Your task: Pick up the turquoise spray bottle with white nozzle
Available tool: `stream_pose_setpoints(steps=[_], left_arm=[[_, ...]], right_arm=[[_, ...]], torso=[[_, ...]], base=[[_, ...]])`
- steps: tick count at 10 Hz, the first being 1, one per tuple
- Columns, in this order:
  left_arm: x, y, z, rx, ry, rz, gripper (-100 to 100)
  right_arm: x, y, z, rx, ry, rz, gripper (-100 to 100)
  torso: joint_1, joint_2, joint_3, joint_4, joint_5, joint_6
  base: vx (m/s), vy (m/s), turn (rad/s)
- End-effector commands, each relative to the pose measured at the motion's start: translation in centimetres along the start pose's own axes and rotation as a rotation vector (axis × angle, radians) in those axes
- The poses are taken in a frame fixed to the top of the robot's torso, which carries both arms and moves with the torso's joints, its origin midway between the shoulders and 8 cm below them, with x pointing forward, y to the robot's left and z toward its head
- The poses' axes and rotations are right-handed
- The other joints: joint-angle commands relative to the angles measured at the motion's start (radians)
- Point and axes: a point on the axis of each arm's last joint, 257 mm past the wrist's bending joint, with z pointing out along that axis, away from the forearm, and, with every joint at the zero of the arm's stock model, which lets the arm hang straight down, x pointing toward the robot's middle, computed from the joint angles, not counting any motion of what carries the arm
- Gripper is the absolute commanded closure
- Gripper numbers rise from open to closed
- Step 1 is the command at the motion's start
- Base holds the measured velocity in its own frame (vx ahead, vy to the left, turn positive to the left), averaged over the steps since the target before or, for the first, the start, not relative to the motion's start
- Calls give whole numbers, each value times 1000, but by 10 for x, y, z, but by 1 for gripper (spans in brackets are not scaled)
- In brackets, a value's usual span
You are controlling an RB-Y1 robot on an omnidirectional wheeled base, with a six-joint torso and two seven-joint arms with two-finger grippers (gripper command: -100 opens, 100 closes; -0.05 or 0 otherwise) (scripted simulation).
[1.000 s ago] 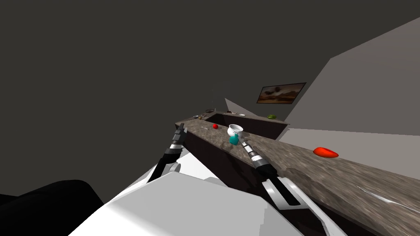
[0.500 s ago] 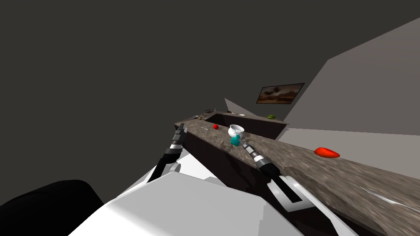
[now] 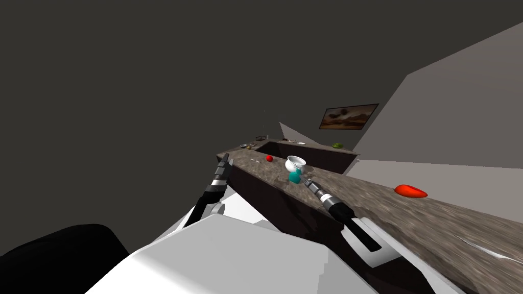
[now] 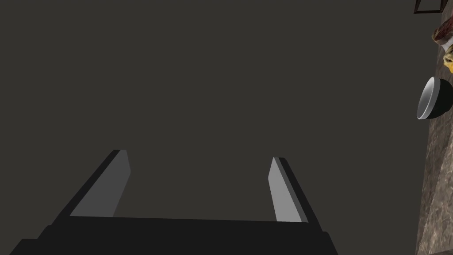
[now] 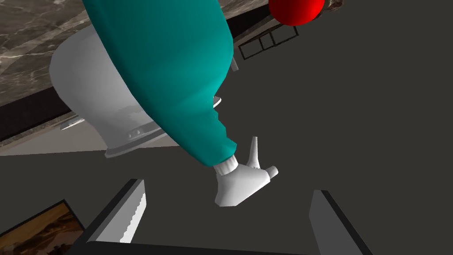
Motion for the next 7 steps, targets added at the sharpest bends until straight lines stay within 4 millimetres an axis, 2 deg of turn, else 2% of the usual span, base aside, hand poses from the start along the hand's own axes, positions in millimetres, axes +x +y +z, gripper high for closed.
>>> stream_pose_setpoints(steps=[1, 7], left_arm=[[0, 0, 0, 0, 0, 0, 0], [0, 0, 0, 0, 0, 0, 0]], right_arm=[[-1, -12, -2, 22, 27, -54, -100], [-7, -51, -13, 96, 121, -245, -100]], torso=[[0, 0, 0, 0, 0, 0], [0, 0, 0, 0, 0, 0]], base=[[36, 35, -8], [48, 39, -8]])
